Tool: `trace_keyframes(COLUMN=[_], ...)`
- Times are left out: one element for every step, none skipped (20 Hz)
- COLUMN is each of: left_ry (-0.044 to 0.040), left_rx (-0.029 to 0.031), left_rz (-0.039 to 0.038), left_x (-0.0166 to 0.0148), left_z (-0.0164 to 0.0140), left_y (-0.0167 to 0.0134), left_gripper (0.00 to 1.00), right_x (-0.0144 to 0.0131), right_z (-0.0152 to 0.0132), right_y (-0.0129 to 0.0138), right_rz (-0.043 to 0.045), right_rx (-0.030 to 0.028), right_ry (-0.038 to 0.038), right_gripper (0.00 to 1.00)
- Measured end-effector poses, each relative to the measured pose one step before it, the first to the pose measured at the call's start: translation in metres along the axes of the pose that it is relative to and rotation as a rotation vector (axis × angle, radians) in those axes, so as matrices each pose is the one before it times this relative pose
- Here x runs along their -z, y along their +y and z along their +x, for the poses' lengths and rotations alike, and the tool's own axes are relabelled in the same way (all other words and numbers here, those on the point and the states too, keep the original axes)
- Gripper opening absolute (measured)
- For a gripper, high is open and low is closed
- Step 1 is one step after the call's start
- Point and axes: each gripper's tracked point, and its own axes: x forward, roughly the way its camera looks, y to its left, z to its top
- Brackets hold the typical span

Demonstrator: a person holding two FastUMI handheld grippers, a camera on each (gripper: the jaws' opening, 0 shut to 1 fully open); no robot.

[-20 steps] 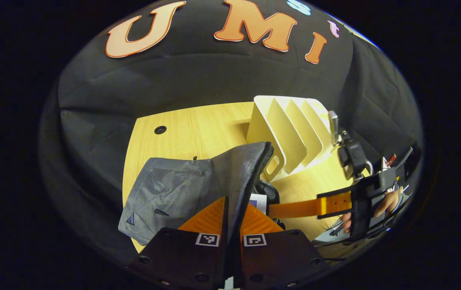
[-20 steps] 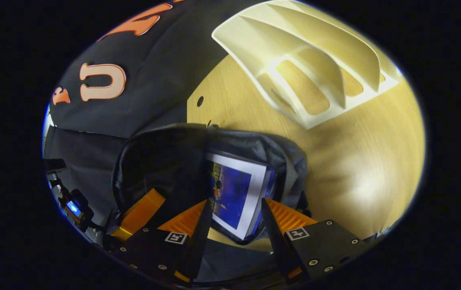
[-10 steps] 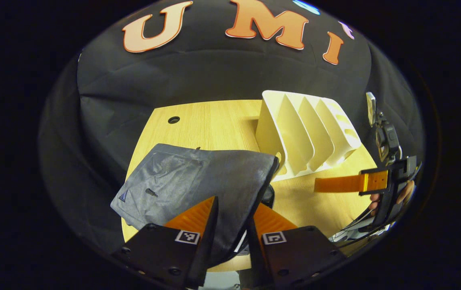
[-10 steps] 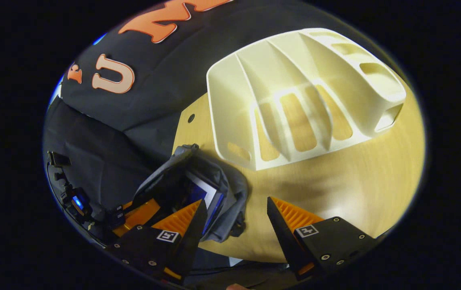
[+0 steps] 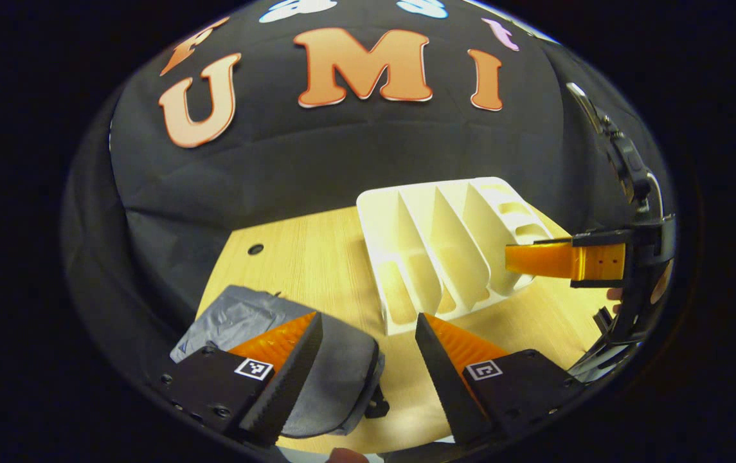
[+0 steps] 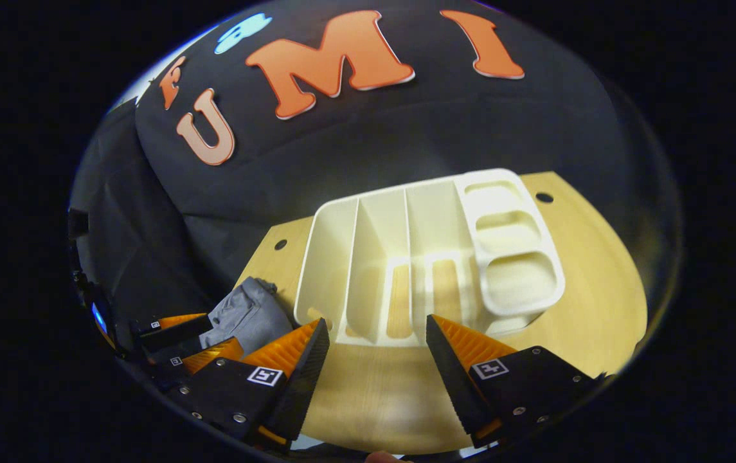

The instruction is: Open the schoolbag, grab two books from the bookshelf and put them into the schoolbag.

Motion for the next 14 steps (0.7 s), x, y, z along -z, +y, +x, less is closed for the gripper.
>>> trace_keyframes(left_ry=[-0.03742, -0.03693, -0.04647, -0.06763, -0.06154, -0.04873, -0.05266, -0.05078, -0.04508, -0.02812, -0.03543, -0.00648, -0.00531, -0.00780], left_rx=[-0.00827, -0.00551, -0.00944, -0.02080, -0.03378, -0.02480, -0.01988, -0.01784, -0.01562, -0.00613, -0.00882, -0.00453, -0.01866, -0.01259], left_rz=[-0.00387, -0.01094, -0.01330, 0.00142, 0.00706, 0.00485, 0.00783, 0.00521, 0.00159, -0.00095, -0.00161, 0.00121, -0.00277, -0.01074], left_x=[-0.01160, -0.01557, -0.01571, -0.01880, -0.01861, -0.01308, -0.01804, -0.01301, -0.01424, -0.00896, -0.00890, -0.00258, -0.00380, -0.00266], left_z=[-0.00053, -0.00027, -0.00228, -0.00673, -0.00204, -0.00009, -0.00161, -0.00272, -0.00409, -0.00054, 0.00043, -0.00046, -0.00255, -0.00154], left_y=[-0.00725, -0.01284, -0.00863, -0.00353, -0.00167, -0.00045, -0.00197, -0.00096, -0.00247, -0.00528, -0.00320, -0.00470, -0.00226, -0.00010], left_gripper=[0.94, 0.93, 0.96, 0.96, 0.96, 0.96, 0.96, 0.96, 0.96, 0.95, 0.95, 0.97, 0.96, 0.95], right_x=[-0.01579, -0.01474, -0.01604, -0.01573, -0.01637, -0.01217, -0.01126, -0.00488, -0.00651, -0.00434, -0.00674, -0.00701, -0.00516, -0.00089], right_z=[-0.00700, -0.00487, -0.00634, -0.00237, -0.00264, 0.00090, -0.00300, -0.00849, -0.00684, -0.00868, -0.00632, -0.00292, -0.00216, -0.00366], right_y=[-0.00498, -0.00442, -0.00549, -0.00403, -0.00985, -0.00544, -0.00723, 0.00329, -0.00239, -0.00024, -0.00149, 0.00041, -0.00095, -0.00095], right_rz=[-0.02860, -0.02387, -0.02210, -0.02974, -0.03735, -0.03284, -0.02705, -0.01858, -0.01398, -0.01856, -0.01794, -0.01318, -0.01131, -0.00475], right_rx=[0.00929, 0.00756, 0.00673, 0.00752, 0.02052, 0.00916, 0.00959, -0.00113, 0.00475, 0.00267, 0.00127, -0.00417, -0.00660, -0.01631], right_ry=[-0.04493, -0.04248, -0.04668, -0.05420, -0.06426, -0.03842, -0.03817, -0.02732, -0.02479, -0.02907, -0.02856, -0.02847, -0.02294, -0.01533], right_gripper=[0.91, 0.91, 0.91, 0.91, 0.92, 0.92, 0.92, 0.94, 0.95, 0.95, 0.95, 0.95, 0.95, 0.95])
